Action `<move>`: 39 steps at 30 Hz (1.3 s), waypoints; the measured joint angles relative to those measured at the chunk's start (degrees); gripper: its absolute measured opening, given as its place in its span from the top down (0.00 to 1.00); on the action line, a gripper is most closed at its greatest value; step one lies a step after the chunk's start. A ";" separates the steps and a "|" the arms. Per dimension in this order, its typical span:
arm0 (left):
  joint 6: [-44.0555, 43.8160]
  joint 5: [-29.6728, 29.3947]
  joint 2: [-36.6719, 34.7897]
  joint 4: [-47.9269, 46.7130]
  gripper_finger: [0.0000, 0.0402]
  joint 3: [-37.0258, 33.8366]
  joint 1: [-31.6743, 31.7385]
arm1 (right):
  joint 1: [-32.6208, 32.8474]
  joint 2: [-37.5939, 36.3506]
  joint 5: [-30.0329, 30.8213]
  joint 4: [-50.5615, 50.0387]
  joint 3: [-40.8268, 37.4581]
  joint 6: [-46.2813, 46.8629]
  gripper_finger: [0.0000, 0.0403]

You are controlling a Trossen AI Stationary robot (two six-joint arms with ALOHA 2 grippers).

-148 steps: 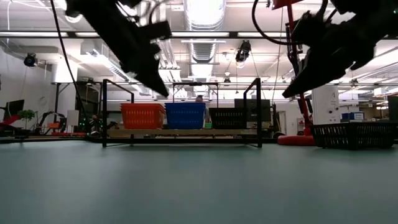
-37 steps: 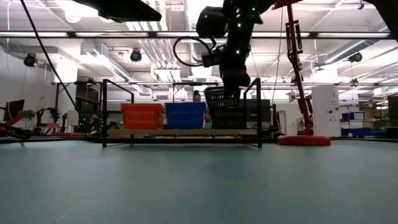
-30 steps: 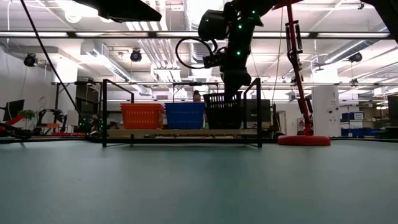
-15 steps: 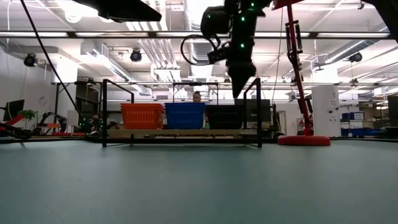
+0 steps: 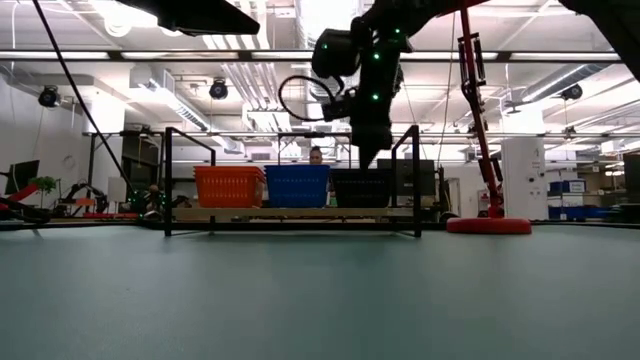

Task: Stack baskets on shelf by color
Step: Stack the black basket on top of the black baskets on the shelf, then return to Home Position

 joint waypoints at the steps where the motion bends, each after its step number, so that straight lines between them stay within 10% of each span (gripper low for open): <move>1: 0.02 0.00 0.00 0.00 1.00 0.00 0.00 | 0.06 0.01 0.00 -1.98 0.00 -0.02 0.97; 21: -0.93 1.94 -1.31 -7.32 1.00 -0.37 -1.67 | 8.35 -8.26 -3.69 -9.15 -2.80 4.34 0.97; 27: 3.03 9.03 -9.09 -1.76 1.00 -8.94 -6.99 | 22.44 -22.64 -15.32 27.36 -27.68 2.40 0.97; 33: 8.08 8.51 -20.08 21.21 1.00 -23.00 -6.96 | 29.85 -34.20 -9.04 71.35 -54.54 -5.81 0.97; 39: 6.57 -2.91 -28.46 32.08 1.00 -33.54 -6.05 | 23.83 -46.78 -12.32 77.72 -65.46 -4.47 0.98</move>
